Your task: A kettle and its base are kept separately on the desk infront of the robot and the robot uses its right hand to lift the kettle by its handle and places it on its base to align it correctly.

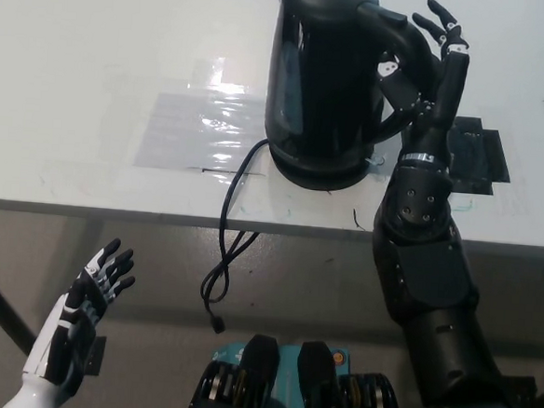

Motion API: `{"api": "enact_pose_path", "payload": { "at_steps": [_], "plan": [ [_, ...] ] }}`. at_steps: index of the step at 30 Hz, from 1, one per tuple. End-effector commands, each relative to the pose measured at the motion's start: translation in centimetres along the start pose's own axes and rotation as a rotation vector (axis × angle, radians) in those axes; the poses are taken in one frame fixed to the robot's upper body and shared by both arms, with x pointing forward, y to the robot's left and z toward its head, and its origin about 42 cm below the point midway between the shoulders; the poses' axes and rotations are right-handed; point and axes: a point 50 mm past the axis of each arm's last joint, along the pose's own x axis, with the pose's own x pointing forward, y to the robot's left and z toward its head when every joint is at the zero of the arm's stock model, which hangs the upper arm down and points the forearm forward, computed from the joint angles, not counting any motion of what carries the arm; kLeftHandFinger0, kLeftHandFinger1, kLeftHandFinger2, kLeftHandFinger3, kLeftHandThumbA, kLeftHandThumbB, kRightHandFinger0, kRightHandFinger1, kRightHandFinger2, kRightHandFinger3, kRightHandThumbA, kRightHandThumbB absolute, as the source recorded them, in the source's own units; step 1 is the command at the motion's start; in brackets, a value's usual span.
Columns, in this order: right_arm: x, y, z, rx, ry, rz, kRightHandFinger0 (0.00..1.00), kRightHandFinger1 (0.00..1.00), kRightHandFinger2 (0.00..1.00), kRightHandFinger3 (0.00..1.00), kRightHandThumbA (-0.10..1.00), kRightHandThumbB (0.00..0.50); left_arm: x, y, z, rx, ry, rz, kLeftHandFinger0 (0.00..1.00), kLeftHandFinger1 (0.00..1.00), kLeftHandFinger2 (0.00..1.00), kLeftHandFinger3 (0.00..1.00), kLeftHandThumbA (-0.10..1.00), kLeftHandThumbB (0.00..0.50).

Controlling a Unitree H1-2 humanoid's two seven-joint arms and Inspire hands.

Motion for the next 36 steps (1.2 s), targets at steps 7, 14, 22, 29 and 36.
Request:
{"api": "enact_pose_path", "payload": {
  "at_steps": [7,14,22,29,36],
  "plan": [
    [1.2,0.7,4.1,0.092,-0.173,-0.013,0.0,0.25,0.7,0.8,-0.1,0.103,0.9,0.4,1.0,0.026,-0.055,-0.037,1.0,1.0,1.0,1.0,1.0,0.106],
    [0.7,0.3,3.4,0.06,-0.174,-0.028,0.0,0.19,0.61,0.76,-0.1,0.1,0.8,0.4,1.1,0.022,-0.056,-0.028,1.0,1.0,1.0,1.0,1.0,0.124],
    [0.5,-0.3,3.6,0.098,-0.179,-0.02,0.0,0.19,0.63,0.82,-0.1,0.084,1.0,0.4,1.2,0.023,-0.056,-0.032,1.0,1.0,1.0,1.0,1.0,0.126],
    [-0.1,-0.4,3.5,0.124,-0.171,-0.019,0.0,0.16,0.62,0.8,-0.1,0.079,1.0,0.4,1.2,0.023,-0.057,-0.031,1.0,1.0,1.0,1.0,1.0,0.119],
    [-0.5,-0.1,3.4,0.143,-0.149,-0.014,0.0,0.15,0.61,0.8,-0.1,0.082,1.2,0.5,1.2,0.017,-0.058,-0.034,1.0,1.0,1.0,1.0,1.0,0.114]
  ]
}}
